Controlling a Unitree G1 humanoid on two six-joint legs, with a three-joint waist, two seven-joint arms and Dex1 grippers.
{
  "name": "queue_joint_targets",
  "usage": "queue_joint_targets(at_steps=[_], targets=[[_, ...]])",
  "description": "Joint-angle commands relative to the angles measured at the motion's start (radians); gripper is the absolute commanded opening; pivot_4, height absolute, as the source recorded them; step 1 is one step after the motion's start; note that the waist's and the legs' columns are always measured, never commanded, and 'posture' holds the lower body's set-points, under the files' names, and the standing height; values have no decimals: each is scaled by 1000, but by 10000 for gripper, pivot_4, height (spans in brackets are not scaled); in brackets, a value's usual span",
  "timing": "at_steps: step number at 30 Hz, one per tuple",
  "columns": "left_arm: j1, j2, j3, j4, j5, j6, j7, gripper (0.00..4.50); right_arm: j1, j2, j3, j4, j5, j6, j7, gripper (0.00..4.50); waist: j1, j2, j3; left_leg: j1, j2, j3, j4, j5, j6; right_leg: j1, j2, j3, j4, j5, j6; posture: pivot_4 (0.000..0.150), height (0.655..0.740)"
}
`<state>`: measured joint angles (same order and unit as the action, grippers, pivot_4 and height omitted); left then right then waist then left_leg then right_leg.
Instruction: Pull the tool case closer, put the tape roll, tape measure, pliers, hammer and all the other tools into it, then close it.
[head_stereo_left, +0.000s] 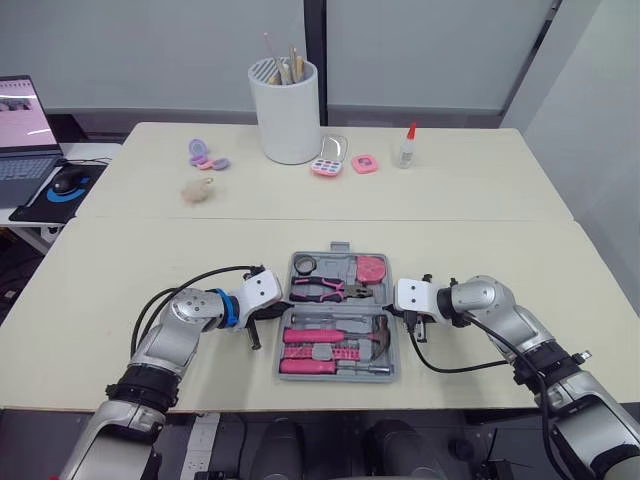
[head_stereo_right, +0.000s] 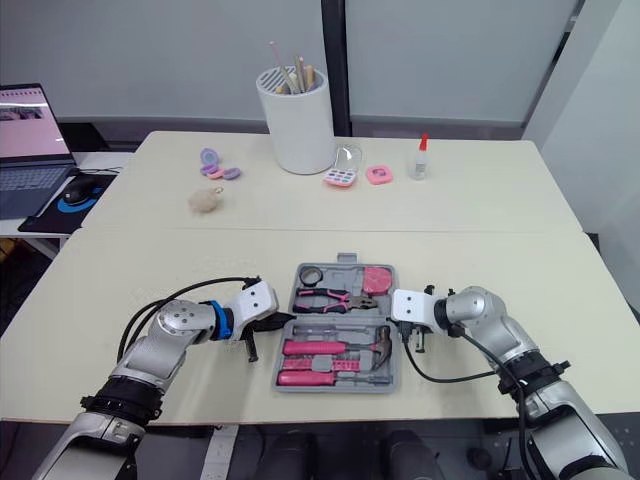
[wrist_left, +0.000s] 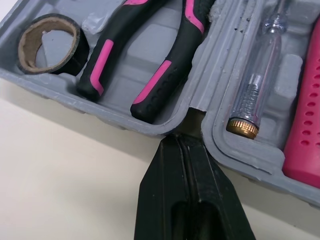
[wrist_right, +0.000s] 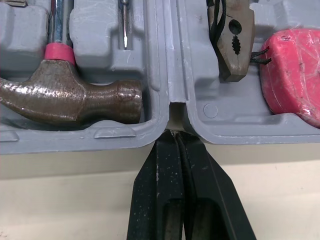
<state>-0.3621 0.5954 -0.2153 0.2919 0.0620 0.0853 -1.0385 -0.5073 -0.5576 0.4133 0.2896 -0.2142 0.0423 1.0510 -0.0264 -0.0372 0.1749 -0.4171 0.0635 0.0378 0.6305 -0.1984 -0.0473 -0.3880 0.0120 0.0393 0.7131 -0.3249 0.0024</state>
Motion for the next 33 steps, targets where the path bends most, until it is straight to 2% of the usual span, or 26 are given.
queue_joint_targets(at_steps=[1,18,33], targets=[[28,-28,-39,-143,-40,12,-34,0,22,-4,-18,-118,39,9,24,292,0,0,0,-1,0,-1,0,0,0,0,0,1,0,0,0,1500,7400],[175,31,-36,-273,-34,83,-39,0,206,-15,-29,-423,72,218,46,292,-7,0,0,0,0,-2,0,0,0,1,2,3,0,-1,1,1500,7400],[144,27,-24,-236,-16,74,-16,0,158,3,-34,-342,54,183,-8,292,-5,0,0,0,-1,-3,0,0,0,0,3,2,0,-1,1,1500,7400]])
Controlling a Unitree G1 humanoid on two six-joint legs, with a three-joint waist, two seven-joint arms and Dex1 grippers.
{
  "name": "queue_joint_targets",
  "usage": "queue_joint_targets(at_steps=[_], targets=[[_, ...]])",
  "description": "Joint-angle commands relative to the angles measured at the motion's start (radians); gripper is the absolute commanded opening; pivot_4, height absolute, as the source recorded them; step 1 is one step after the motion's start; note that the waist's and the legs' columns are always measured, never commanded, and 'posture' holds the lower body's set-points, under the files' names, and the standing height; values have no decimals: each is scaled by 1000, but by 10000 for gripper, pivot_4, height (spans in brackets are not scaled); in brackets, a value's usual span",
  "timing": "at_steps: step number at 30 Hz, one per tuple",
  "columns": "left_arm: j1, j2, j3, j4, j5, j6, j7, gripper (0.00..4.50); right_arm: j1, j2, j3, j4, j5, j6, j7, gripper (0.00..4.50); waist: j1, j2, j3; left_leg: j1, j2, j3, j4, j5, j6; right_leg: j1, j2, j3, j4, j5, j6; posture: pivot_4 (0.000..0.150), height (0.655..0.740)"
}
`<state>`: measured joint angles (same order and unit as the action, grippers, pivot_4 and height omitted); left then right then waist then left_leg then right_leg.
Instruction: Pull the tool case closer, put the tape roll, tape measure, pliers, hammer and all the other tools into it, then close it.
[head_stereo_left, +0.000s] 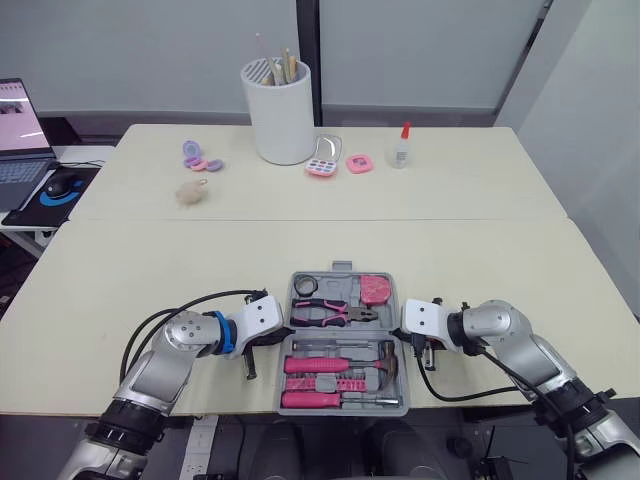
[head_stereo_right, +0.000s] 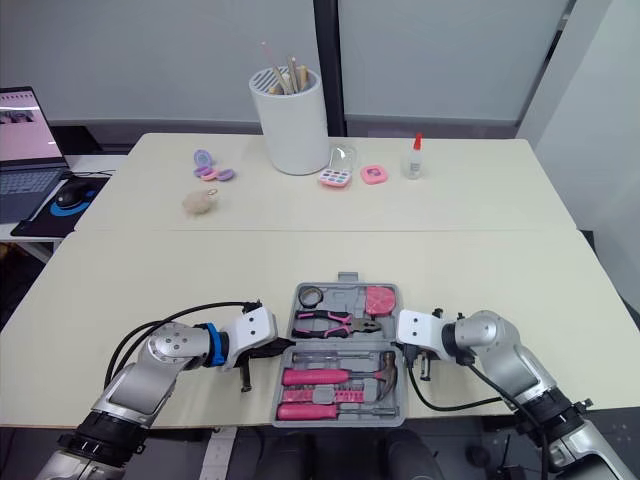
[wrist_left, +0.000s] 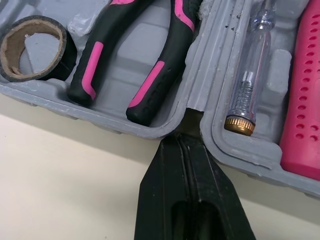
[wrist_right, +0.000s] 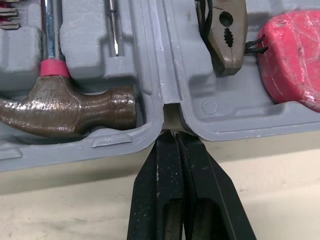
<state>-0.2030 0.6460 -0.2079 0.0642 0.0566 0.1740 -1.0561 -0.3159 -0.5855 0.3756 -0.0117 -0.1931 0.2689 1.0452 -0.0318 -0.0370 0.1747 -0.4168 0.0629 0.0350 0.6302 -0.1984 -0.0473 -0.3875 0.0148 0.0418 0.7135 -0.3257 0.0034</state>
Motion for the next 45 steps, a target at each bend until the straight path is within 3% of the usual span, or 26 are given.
queue_joint_targets(at_steps=[1,16,25,29,31,39,45], targets=[[-20,-25,-31,-2,-10,-17,2,0,-36,31,5,-37,33,-45,-4,292,0,0,0,0,0,0,0,0,0,0,0,0,0,0,0,1500,7400],[-44,-27,-37,34,-1,-34,1,0,-25,18,1,-36,30,-44,-6,292,1,0,0,0,0,0,0,0,0,0,0,0,0,0,0,1500,7400],[-22,53,38,59,-12,-72,13,0,-60,-67,-77,59,50,-107,-13,292,-2,0,0,0,0,0,0,0,0,0,0,0,0,0,0,1500,7400],[8,92,101,38,-56,-109,18,0,-75,-81,-141,114,118,-75,1,292,-1,0,0,0,1,0,0,0,0,0,0,0,0,0,0,1500,7400],[48,104,141,-20,-112,-122,-2,0,-84,-56,-215,120,226,64,22,292,-1,0,0,0,1,0,0,0,0,0,-1,0,0,0,0,1500,7400],[259,156,219,-375,-367,-47,-119,0,-200,-7,-416,184,536,664,0,17417,-1,0,0,0,3,0,-1,0,0,0,-7,1,0,0,0,1500,7400],[244,92,62,-378,-283,-98,-97,0,-280,67,-468,273,609,795,-90,32767,-1,0,0,0,1,0,-1,0,0,0,-5,0,0,0,0,1500,7400]])
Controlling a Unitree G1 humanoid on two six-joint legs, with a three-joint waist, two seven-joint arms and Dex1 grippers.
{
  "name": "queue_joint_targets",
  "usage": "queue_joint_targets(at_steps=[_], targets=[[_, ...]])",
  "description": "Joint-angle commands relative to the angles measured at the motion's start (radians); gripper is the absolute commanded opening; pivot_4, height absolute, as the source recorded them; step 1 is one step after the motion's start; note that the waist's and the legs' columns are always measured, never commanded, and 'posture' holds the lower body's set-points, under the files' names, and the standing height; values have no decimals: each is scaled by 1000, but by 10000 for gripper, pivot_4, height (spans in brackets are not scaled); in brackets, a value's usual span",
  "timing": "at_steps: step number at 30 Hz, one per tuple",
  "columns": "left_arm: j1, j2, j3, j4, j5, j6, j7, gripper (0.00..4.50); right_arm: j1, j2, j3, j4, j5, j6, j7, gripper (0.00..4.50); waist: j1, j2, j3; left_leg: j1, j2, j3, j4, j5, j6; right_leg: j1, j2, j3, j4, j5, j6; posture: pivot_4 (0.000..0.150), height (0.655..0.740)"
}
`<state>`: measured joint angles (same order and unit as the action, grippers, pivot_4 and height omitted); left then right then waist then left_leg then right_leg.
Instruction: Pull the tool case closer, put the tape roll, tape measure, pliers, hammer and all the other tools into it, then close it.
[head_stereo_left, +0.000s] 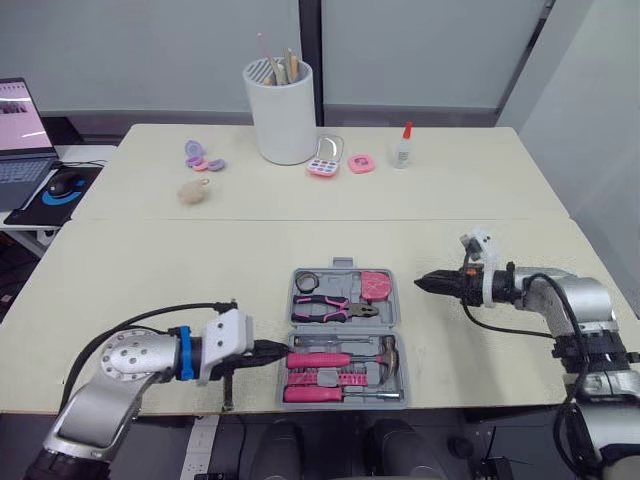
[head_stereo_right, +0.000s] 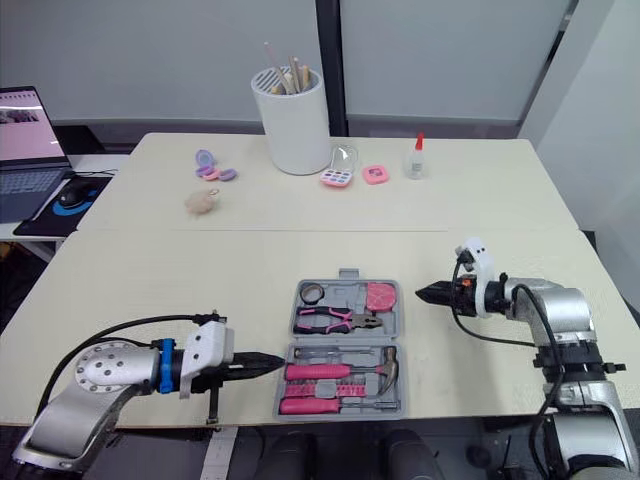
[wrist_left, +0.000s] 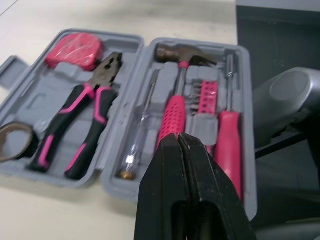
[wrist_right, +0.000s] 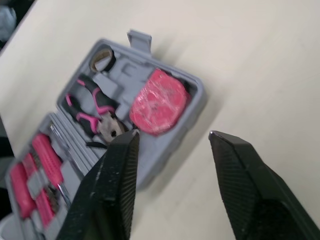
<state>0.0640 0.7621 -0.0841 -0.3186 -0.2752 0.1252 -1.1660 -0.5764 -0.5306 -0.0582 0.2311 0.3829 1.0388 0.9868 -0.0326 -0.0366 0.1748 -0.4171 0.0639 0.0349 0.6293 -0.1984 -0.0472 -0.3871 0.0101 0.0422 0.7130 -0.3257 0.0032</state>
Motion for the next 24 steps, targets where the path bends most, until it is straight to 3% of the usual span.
queue_joint_targets(at_steps=[1,3,4,15,24], targets=[[-35,-42,-87,23,68,-66,20,0,-25,21,-40,44,41,32,-42,35891,1,0,0,0,0,0,0,0,0,0,1,0,0,0,0,1500,7400],[-53,-76,-127,68,97,-100,32,0,-39,37,-56,75,59,45,-63,43080,2,0,0,-1,0,0,0,0,0,0,2,0,-1,0,0,1500,7400],[-58,-90,-142,91,109,-117,38,0,-46,41,-59,90,63,43,-70,44500,1,0,0,-1,-1,1,0,0,0,0,2,1,-1,0,0,1500,7400],[-130,-163,-260,320,228,-254,58,0,-89,56,-43,207,82,44,-92,44500,0,0,0,-1,0,1,0,0,0,-1,4,1,-1,0,0,1500,7400],[-135,-132,-313,364,304,-235,53,0,-132,122,-8,370,43,-45,-111,44500,0,3,-2,0,0,1,0,0,0,0,4,1,-1,0,0,1500,7400]])
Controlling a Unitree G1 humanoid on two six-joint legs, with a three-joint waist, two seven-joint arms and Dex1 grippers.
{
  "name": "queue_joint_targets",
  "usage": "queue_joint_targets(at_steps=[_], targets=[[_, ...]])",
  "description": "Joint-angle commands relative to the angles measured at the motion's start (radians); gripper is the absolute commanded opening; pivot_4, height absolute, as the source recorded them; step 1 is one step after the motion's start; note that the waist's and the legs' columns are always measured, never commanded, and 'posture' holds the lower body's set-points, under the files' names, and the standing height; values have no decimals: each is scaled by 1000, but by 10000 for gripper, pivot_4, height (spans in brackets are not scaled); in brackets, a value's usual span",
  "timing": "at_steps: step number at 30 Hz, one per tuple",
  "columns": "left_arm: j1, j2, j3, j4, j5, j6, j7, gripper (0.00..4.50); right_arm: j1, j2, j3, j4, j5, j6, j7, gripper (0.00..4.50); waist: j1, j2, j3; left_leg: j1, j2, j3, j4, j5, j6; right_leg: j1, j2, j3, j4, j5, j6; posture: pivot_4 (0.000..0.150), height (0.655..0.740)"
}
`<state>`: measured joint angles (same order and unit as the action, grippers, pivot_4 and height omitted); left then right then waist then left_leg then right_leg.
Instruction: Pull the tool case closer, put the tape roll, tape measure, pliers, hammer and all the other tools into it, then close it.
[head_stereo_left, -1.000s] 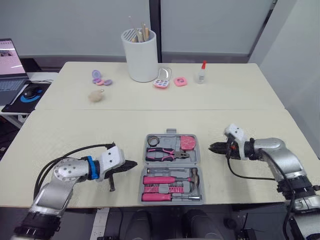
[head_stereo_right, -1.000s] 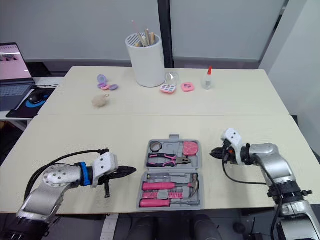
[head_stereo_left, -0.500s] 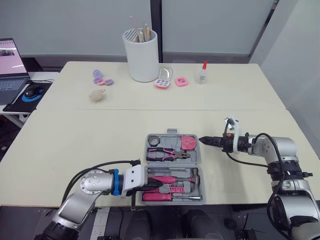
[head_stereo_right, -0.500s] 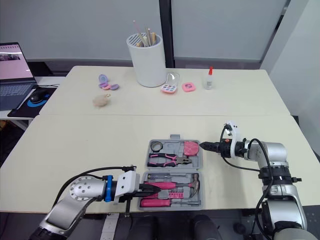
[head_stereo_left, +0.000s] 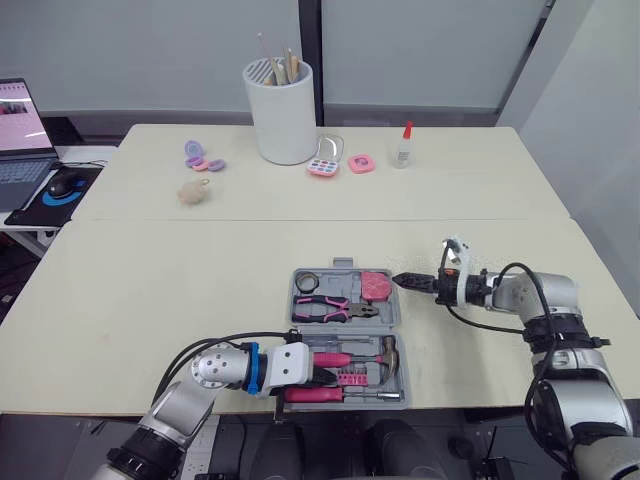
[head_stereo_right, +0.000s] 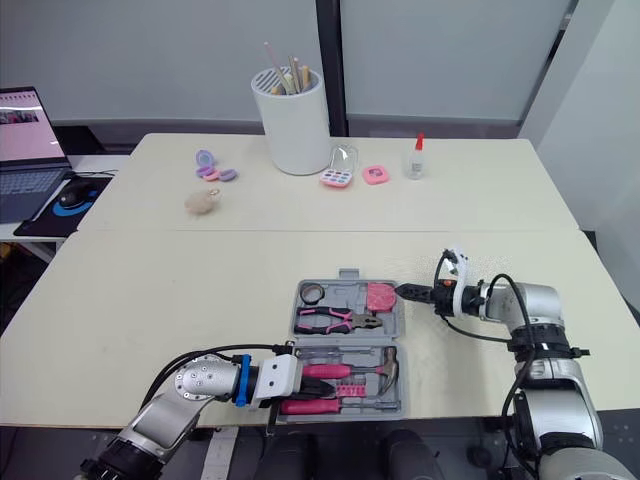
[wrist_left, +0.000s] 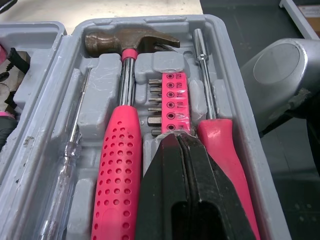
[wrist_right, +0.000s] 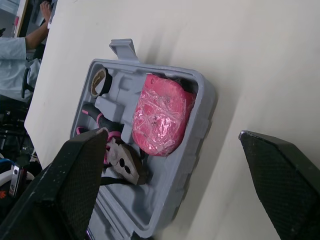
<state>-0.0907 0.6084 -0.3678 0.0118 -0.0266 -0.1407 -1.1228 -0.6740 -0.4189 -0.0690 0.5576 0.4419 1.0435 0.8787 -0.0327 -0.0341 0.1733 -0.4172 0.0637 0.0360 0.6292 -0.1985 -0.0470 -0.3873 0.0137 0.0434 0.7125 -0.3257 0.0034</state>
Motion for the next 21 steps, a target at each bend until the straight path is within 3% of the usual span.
queue_joint_targets(at_steps=[1,11,21], targets=[[21,23,-29,31,54,35,11,0,-40,20,10,68,-23,-67,-3,44500,0,0,0,0,0,0,0,0,0,0,0,0,0,0,0,1500,7400],[33,40,-29,27,80,69,46,0,-128,135,-9,354,-67,-219,-11,44500,-6,2,-8,6,0,0,0,0,0,5,0,0,0,0,0,1500,7400],[34,76,-43,17,97,98,56,0,-213,174,-135,467,-6,-221,66,44500,-25,3,-8,17,1,2,-6,0,0,14,-1,2,-2,-1,-1,1500,7400]])
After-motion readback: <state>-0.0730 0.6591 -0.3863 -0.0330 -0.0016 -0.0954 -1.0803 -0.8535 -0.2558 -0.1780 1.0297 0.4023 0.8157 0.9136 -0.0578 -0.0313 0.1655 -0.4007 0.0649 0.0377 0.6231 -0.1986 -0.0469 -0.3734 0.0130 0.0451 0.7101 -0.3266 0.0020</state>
